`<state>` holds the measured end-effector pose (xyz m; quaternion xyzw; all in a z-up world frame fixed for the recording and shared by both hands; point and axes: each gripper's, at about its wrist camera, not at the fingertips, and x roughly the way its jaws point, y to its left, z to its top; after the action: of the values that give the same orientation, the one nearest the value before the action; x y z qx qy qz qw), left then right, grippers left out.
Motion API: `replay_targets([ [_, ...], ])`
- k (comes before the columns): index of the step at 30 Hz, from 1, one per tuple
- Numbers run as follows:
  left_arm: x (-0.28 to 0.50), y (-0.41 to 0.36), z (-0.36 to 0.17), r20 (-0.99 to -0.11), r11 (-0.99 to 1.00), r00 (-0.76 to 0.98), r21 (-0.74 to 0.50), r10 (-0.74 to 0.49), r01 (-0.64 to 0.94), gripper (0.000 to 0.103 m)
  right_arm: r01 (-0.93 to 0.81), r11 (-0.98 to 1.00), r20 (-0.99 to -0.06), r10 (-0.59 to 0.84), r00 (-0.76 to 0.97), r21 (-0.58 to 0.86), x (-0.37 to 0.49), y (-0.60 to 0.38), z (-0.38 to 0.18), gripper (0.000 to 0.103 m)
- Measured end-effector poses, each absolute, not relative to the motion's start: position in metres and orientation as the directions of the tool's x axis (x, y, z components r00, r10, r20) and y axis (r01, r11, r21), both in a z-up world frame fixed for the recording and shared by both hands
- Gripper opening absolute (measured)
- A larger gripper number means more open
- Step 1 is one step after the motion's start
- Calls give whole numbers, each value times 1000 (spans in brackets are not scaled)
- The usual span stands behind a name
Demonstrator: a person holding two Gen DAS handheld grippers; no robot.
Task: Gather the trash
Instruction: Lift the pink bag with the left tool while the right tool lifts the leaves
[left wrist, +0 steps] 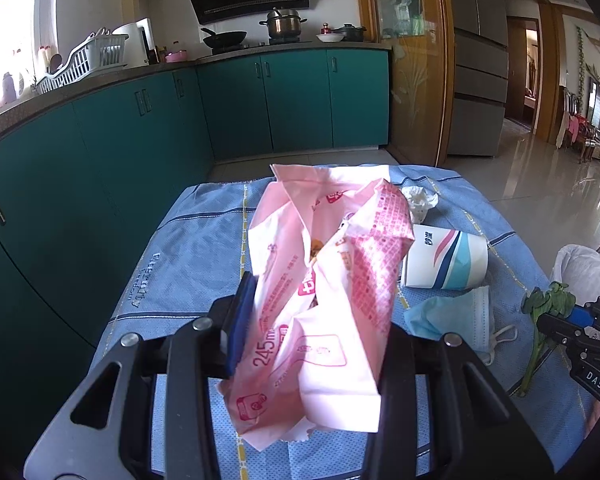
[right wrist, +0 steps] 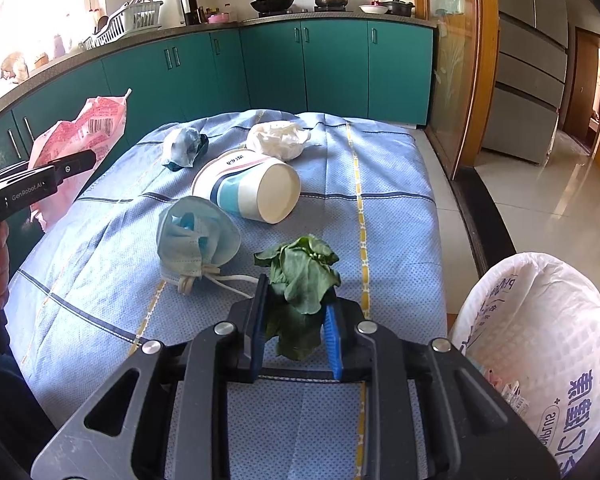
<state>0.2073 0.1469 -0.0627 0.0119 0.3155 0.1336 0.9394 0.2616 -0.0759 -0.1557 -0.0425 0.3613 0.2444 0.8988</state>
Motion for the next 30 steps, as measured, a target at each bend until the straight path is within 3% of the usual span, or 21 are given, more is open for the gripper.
replay_targets([
  [11, 206, 144, -57, -581, 970, 783, 56, 225, -237, 39, -469, 872, -664, 433, 610, 139, 263, -82, -155, 24],
  [21, 213, 87, -45, -561, 992, 825, -42, 75, -119, 40, -436, 889, -622, 422, 660, 140, 256, -102, -138, 24],
  [30, 220, 1, -58, -574, 999, 818, -17, -40, 37, 40, -288, 956, -610, 259, 749, 51, 247, -156, -132, 24],
])
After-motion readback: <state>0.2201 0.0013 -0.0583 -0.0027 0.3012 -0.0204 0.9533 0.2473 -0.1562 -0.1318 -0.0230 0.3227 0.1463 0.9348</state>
